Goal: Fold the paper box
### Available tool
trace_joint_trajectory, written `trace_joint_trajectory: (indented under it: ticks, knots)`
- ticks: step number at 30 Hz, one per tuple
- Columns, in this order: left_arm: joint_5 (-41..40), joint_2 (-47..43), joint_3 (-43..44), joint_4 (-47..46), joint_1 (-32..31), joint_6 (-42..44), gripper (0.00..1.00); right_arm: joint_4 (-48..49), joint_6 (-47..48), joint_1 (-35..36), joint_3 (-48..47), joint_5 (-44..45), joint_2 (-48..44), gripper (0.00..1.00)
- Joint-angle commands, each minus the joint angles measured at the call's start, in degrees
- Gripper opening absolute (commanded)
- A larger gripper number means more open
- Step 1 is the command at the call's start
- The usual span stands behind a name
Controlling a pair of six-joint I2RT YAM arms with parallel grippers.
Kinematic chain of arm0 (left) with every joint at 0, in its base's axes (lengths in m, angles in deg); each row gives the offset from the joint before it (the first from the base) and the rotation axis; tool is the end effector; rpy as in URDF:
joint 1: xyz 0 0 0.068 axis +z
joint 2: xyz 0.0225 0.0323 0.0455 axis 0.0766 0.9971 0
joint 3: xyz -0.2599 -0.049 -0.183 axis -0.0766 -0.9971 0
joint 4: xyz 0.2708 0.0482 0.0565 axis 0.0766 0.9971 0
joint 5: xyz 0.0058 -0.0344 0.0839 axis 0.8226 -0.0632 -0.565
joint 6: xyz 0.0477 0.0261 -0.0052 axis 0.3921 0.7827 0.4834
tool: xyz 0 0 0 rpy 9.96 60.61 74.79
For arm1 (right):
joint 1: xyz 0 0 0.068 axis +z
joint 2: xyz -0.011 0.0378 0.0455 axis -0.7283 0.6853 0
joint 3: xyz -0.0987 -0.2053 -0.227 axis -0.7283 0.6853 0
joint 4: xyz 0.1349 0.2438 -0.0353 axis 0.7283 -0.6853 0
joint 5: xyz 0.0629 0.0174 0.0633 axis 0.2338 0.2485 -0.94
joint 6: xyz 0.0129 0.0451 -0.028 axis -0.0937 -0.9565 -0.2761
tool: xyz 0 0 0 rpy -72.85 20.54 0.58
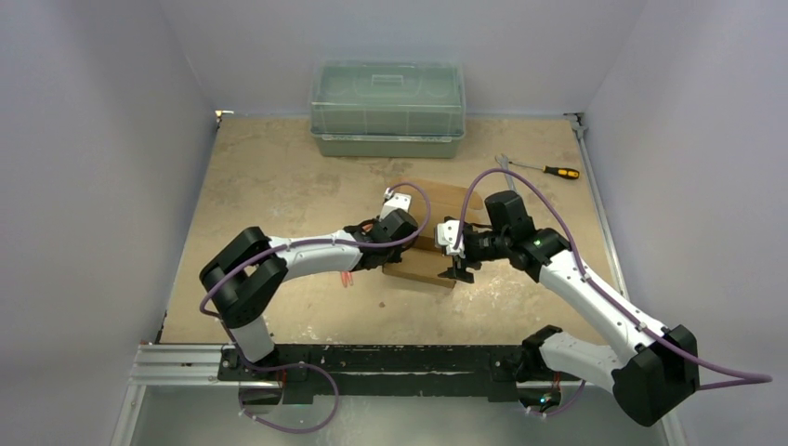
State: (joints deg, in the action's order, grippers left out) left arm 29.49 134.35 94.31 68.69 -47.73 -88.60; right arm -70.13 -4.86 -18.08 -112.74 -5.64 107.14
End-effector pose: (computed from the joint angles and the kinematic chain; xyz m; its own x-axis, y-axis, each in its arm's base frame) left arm 0.2406 -0.2843 0.2101 -0.7199 0.1142 -0.6847 0.2024 0.9780 -0.0497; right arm 0.1738 0.1228 0.3079 0.2254 -0.5456 -0.8071 -0.9628 0.0019 -0.2701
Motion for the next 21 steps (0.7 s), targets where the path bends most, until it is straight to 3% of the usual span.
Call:
trace_joint_trajectory:
  ticks: [1,5,16,17,21]
  knots:
    - [-1.50,0.61,1.92,0.41,0.36,1.07,0.23,-0.39,-0.02,-0.41,-1.97,-1.64,0.35,0.77]
    - [-2.21,1.32,1.92,0.74,0.37,0.58,0.01,-0.42,-0.07,-0.48,-1.98,-1.65,0.41,0.77]
    - [-5.06,0.77,1.84,0.19,0.43,-3.43,0.00,-0.01,-1.00,-1.53,-2.19,-0.96,0.68,0.77]
    - [-4.61,0.71,1.74,0.06,0.42,-3.73,0.02,-0.05,-1.12,-1.66,-2.23,-0.98,0.73,0.77]
    - [-2.88,-1.64,0.41,-1.31,0.38,-4.65,0.28,-0.36,-1.17,-2.77,-2.32,-1.49,0.58,0.77]
